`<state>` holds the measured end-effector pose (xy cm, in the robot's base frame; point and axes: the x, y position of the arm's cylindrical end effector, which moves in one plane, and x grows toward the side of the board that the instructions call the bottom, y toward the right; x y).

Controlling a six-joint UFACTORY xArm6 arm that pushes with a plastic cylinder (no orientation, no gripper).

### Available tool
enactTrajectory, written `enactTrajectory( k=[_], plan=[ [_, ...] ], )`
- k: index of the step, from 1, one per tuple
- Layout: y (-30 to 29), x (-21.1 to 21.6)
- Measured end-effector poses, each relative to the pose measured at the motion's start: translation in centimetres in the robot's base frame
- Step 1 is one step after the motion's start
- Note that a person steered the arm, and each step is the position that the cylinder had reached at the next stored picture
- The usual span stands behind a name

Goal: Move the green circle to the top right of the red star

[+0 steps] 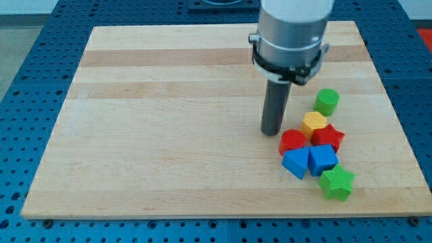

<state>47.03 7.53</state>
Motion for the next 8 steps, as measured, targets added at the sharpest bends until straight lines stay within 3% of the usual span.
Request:
enactTrajectory(
  k=[1,2,3,8],
  plan=[
    [0.6,-3.4],
    [4.9,-4.9],
    [8.8,-5.7],
    [12.2,-6.8]
  ],
)
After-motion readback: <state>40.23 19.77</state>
